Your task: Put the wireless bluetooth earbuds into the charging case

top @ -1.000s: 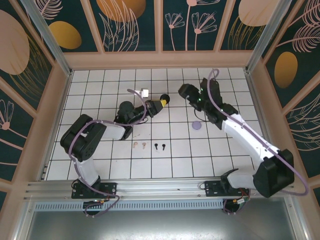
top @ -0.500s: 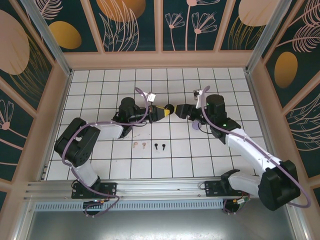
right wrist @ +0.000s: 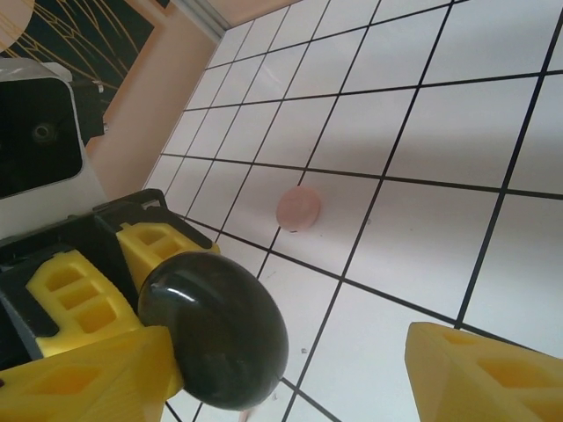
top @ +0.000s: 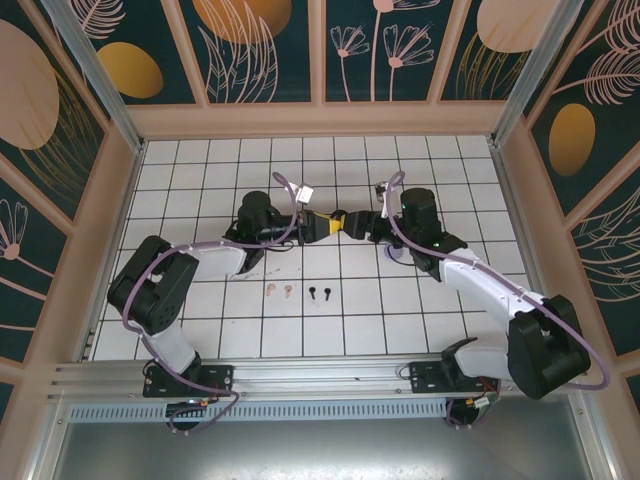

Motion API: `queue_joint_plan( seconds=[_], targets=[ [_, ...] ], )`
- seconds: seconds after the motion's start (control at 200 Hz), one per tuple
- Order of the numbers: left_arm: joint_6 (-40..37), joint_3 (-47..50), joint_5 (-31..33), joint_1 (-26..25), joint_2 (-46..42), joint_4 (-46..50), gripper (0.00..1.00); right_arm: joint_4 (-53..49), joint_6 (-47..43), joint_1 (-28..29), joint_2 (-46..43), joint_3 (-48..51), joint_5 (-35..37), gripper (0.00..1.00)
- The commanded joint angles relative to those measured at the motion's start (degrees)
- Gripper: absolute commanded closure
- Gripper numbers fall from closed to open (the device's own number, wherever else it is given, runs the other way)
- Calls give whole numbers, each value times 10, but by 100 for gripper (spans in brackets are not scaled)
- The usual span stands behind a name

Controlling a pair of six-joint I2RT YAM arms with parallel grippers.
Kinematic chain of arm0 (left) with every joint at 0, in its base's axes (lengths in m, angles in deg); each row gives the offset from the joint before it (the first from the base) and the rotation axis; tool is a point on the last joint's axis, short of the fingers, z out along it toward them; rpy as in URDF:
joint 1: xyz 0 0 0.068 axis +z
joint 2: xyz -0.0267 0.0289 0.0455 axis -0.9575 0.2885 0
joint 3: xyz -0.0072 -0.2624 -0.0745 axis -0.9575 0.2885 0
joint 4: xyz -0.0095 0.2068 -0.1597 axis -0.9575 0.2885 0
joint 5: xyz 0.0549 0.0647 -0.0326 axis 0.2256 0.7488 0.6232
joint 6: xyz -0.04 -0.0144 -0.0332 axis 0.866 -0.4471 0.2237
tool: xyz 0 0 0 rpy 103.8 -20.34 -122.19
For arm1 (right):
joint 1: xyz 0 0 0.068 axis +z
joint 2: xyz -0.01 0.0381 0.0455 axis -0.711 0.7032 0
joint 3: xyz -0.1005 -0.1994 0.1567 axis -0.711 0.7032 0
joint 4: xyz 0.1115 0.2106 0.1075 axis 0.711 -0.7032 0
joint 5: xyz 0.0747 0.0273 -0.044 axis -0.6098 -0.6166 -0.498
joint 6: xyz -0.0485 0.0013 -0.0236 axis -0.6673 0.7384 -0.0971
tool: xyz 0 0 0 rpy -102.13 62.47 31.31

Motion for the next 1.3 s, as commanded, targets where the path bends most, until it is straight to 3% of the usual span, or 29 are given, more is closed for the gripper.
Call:
queue_joint_plan(
  seconds=[0.0, 0.32, 0.616, 0.736, 0.826, 0.956, 1.291],
  targets=[
    [-5, -12, -26, -2, -33, -18, 100, 21, -6, -5, 11, 5, 25, 33],
    [-15, 4, -26, -2, -75, -9, 100, 42, 11, -40, 31, 31, 24, 37],
    [-23, 10, -18, -2, -77, -12, 100, 27, 20, -51, -73, 56, -16, 37],
    [-7, 15, -33, -2, -70, -47, 100, 59, 33, -52, -105, 68, -74, 38],
    [11, 14, -57, -2, -62, -80, 100, 62, 25, -51, -104, 59, -115, 41],
    [40, 8, -83, -2, -46, -115, 100, 38, 6, -52, -91, 38, -119, 46],
    [48, -1, -88, -2, -38, -120, 100, 47, 14, -51, -79, 17, -137, 51]
  ],
)
